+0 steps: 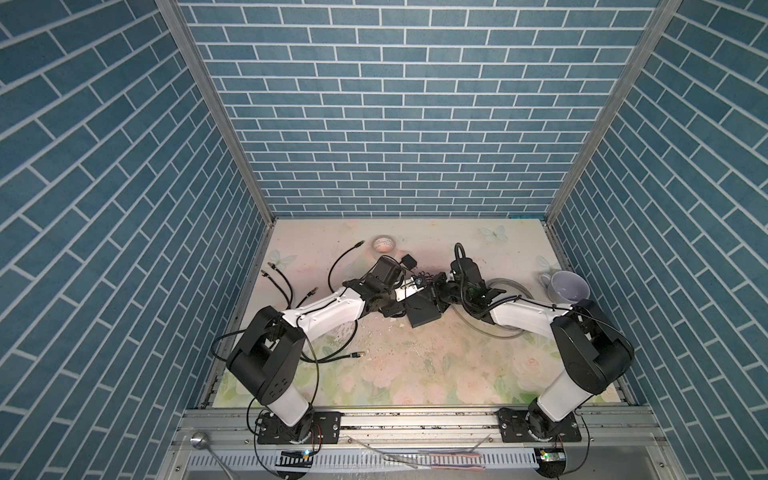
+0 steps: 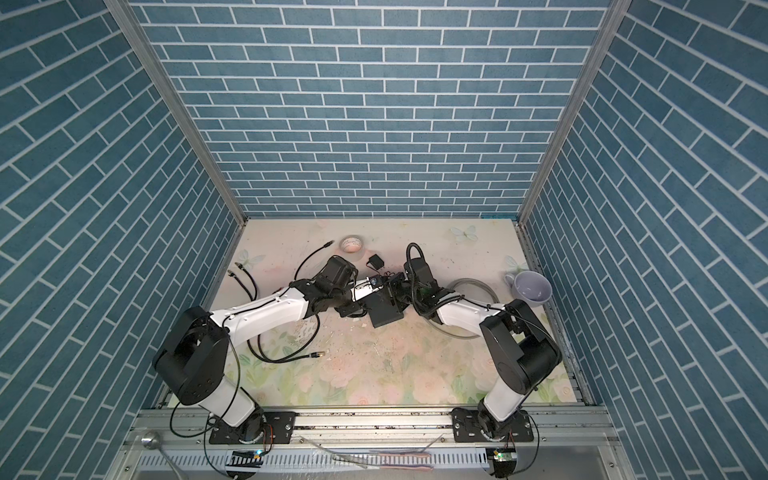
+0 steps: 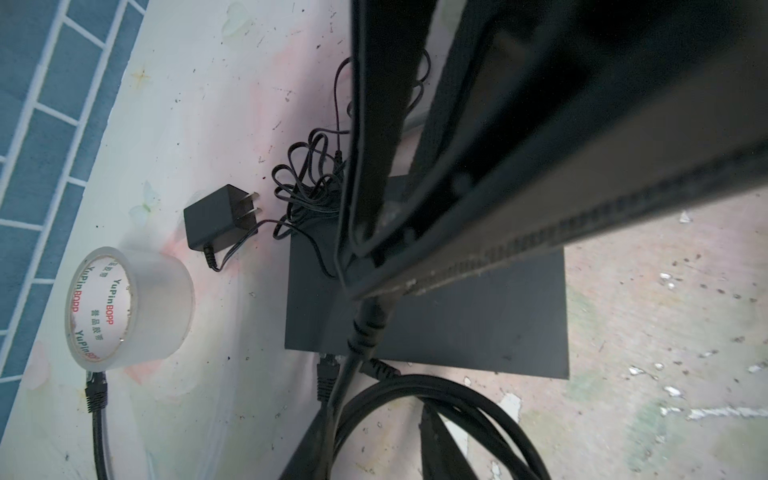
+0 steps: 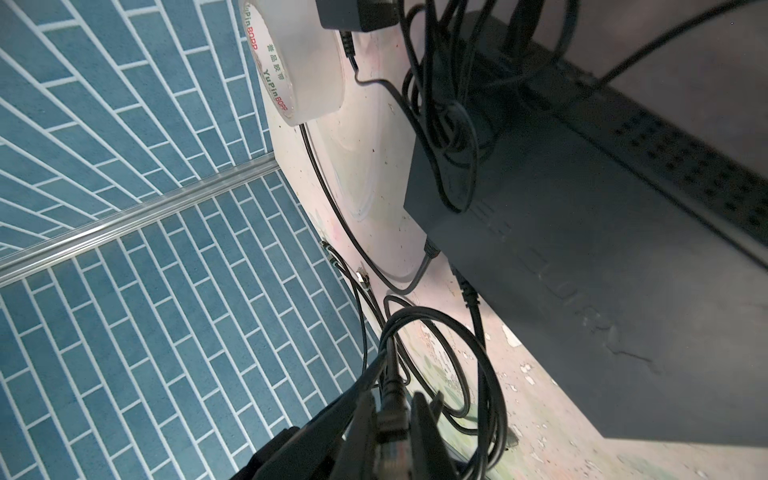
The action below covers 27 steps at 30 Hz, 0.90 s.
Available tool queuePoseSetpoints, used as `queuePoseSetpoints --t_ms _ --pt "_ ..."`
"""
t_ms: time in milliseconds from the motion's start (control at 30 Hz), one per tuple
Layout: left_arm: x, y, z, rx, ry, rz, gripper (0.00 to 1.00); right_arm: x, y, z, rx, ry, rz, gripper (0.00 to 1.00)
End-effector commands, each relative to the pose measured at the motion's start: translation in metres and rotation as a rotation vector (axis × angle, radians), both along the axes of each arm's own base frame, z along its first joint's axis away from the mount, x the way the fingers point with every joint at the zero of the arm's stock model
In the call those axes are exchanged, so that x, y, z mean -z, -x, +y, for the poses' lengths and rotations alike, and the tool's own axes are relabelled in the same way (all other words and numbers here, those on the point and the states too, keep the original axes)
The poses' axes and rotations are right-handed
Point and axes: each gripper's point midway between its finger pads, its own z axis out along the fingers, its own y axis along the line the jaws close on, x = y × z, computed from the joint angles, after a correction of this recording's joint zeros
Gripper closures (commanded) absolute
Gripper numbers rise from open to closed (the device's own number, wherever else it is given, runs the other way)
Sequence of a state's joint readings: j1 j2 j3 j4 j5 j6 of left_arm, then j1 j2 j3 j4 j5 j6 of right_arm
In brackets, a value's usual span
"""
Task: Insert the plug into the switch port
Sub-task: 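Push the plug held by the right gripper toward the switch box port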
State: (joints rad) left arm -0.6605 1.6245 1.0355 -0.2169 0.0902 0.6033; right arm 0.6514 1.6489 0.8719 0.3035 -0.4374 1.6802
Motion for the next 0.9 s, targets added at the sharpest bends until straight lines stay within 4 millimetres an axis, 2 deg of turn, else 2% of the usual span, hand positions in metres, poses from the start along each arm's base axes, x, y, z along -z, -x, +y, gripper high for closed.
queuePoseSetpoints --t_ms 0,100,267,400,633,700,800,867 --pt "-0.009 -0.017 -0.009 0.002 0.023 -0.063 0.63 -0.021 0.006 0.005 0.000 -0.067 -0.003 1.00" --pt "-0.011 -0.022 -0.014 0.002 0.044 -0.087 0.63 -0.020 0.007 0.008 -0.003 -0.079 0.002 1.00" --pt "-0.012 -0.021 -0.024 0.028 0.094 -0.082 0.63 -0.018 0.007 0.008 0.012 -0.109 0.011 1.00" --pt "-0.009 -0.019 -0.026 0.034 0.116 -0.085 0.81 -0.018 0.009 0.006 0.016 -0.115 0.019 1.00" --pt "-0.008 -0.010 -0.030 0.063 0.152 -0.051 0.98 -0.017 0.009 0.006 0.026 -0.134 0.028 1.00" --pt "-0.008 -0.004 -0.032 0.083 0.157 -0.025 1.00 -0.018 0.008 0.005 0.022 -0.135 0.015 0.94" --pt "-0.008 0.006 -0.032 0.115 0.166 0.037 1.00 -0.022 0.006 0.000 -0.009 -0.100 -0.046 0.75" --pt "-0.009 0.014 -0.030 0.130 0.173 0.099 1.00 -0.024 0.005 -0.011 -0.040 -0.031 -0.119 0.63"
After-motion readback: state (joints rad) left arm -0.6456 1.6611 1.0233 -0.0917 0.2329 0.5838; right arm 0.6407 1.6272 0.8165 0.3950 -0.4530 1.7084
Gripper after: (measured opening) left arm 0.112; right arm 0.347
